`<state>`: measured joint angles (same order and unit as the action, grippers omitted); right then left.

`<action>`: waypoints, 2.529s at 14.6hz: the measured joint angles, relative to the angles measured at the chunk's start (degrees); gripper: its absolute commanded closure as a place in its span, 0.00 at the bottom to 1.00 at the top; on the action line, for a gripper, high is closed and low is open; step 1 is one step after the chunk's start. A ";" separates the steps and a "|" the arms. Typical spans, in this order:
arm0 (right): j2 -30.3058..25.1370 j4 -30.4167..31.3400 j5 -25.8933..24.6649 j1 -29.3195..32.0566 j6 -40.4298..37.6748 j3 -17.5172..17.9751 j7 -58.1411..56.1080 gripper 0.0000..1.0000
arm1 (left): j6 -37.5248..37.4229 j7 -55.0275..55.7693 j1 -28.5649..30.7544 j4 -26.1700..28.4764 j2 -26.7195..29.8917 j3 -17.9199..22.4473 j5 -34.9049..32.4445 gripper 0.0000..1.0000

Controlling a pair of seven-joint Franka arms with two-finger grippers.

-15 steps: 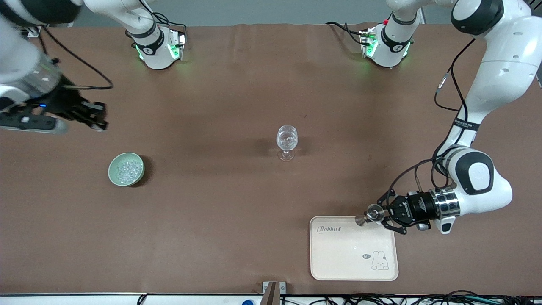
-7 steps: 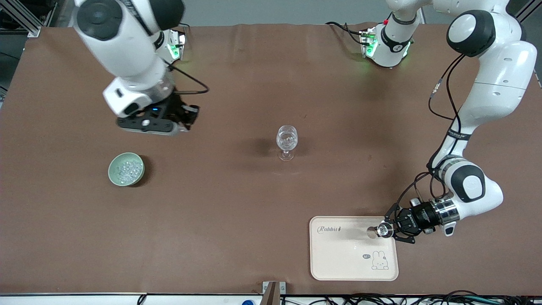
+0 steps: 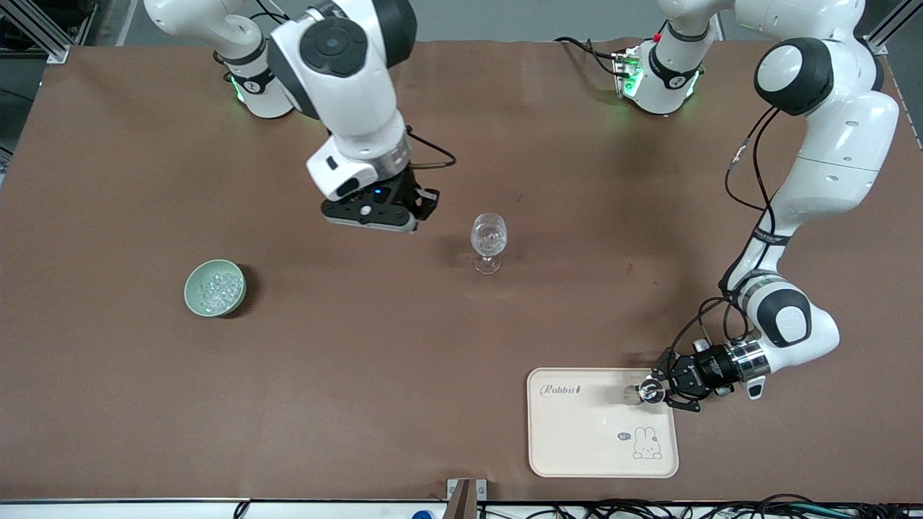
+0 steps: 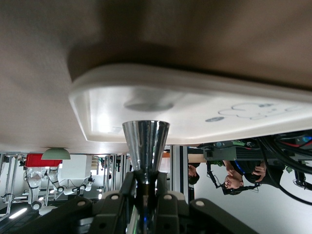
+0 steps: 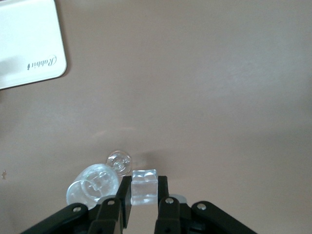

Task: Pour wine and add ice with both arms
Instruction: 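Lower the ice over the glass while the left gripper sets the jigger down, then open the right gripper to drop the ice while the left gripper withdraws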

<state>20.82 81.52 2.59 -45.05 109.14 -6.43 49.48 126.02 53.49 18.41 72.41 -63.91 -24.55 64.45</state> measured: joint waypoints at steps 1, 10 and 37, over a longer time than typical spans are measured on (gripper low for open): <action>1.42 -1.12 0.02 -0.81 0.16 0.01 0.98 0.97 | 0.03 0.00 -0.01 -0.04 -0.28 0.00 0.00 0.96; 10.16 -5.86 0.29 -7.30 3.87 -0.01 9.40 0.97 | 0.09 -3.66 0.05 -0.42 -0.97 0.09 0.14 0.00; 14.97 -7.08 0.37 -10.23 8.07 -1.27 13.50 0.03 | -30.59 -16.09 3.27 -1.15 34.96 -19.65 -81.45 0.00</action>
<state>35.79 74.44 2.96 -55.28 117.20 -7.70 62.98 95.43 37.40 21.68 71.26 -28.94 -44.20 -17.00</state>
